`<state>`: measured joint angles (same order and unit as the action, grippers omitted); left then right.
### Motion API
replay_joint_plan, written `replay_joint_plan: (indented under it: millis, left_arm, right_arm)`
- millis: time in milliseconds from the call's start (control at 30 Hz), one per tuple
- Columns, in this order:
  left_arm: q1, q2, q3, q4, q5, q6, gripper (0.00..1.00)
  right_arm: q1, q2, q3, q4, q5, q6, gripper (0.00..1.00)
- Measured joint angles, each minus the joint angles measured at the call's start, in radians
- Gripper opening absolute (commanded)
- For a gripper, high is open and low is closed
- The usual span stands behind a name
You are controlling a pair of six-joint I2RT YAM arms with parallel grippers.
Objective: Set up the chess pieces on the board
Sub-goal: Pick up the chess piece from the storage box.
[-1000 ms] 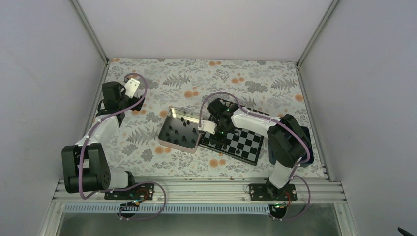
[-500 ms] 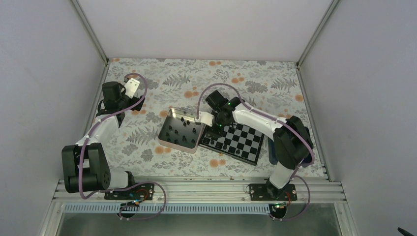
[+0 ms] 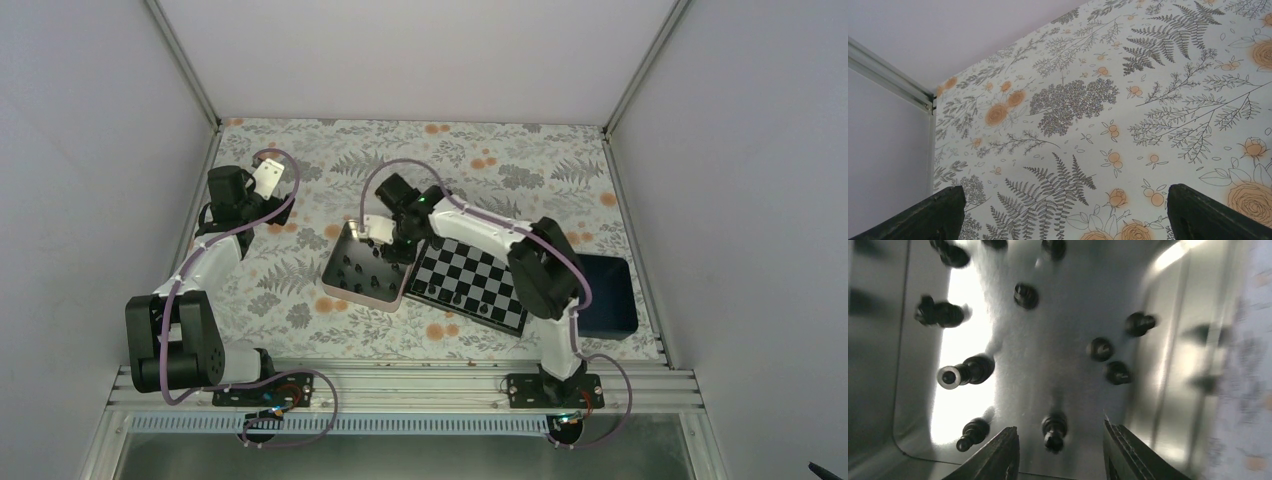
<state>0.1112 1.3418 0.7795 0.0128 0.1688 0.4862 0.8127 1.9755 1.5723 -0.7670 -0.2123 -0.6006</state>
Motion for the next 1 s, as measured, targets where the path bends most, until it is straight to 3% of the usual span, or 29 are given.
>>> replay_joint_plan:
  millis: [333,1000]
  left_arm:
    - [0.0,0.0,0.0,0.002,0.0,0.0,1.0]
    - [0.0,0.0,0.0,0.002,0.0,0.0,1.0]
  right_arm:
    - [0.024,0.085,-0.009,-0.015,0.111,-0.001,0.45]
    - [0.027,0.114,-0.013,-0.012,0.092,-0.009,0.22]
